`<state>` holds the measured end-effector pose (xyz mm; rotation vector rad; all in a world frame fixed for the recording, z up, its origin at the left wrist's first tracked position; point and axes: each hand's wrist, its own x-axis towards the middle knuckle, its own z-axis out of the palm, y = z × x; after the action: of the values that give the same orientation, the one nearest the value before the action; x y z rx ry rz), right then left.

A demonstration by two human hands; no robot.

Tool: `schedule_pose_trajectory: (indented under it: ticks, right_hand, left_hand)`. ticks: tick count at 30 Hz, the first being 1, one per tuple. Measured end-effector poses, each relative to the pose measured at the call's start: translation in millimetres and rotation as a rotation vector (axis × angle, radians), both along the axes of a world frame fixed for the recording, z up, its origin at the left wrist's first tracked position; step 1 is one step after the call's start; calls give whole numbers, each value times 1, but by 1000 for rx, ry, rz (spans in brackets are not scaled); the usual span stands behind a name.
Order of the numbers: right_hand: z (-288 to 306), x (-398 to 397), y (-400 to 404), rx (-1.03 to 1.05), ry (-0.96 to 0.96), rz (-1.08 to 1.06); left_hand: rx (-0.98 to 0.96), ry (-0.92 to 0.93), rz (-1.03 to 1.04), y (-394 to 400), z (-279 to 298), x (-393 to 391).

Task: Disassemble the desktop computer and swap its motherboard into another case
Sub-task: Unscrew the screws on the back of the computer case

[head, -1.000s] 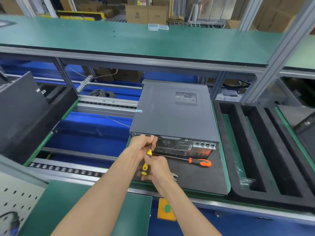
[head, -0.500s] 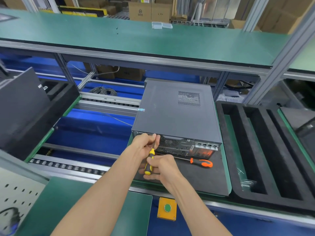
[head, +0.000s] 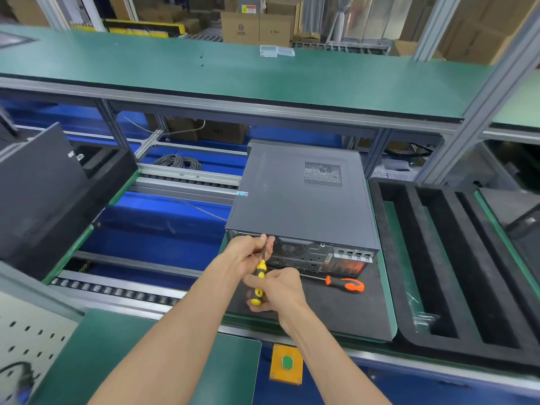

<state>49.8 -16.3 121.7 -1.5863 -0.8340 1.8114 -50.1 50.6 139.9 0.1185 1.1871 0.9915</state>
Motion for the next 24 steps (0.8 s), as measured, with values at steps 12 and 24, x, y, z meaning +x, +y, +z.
schedule_pose_trajectory:
  ticks: [12,24]
  right_hand:
    - [5,1,0,3,41,-3]
    - [6,10,-5,-29,155,52]
  left_hand:
    - [60,77,-53,0,-2,-5]
    - [32,7,-5,-4,5,-1]
